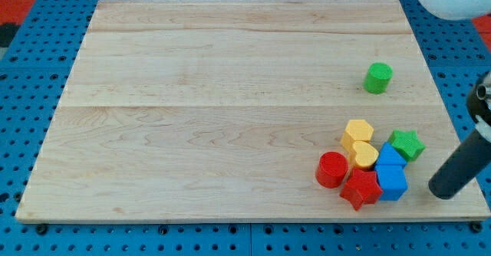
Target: Adjust the blue cube vertically below the blue triangle
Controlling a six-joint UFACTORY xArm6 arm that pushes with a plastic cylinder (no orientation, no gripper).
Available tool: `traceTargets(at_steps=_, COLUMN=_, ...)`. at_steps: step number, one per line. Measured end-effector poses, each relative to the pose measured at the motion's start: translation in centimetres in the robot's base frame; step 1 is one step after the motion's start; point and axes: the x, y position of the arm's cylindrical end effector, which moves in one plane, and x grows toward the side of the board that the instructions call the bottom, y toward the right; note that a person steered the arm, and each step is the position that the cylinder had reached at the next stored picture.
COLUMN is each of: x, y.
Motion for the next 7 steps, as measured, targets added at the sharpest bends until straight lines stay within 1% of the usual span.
traceTargets(at_steps=1, x=2.4, y=-0.4)
traceTargets(at_steps=3, x=2.4, y=-1.9)
traceTargets(at_steps=4, x=2.5, y=-5.7)
traceTargets(at_steps=6, x=2.4, y=-6.8)
traceTargets(at_steps=7, x=0.3, y=-8.4)
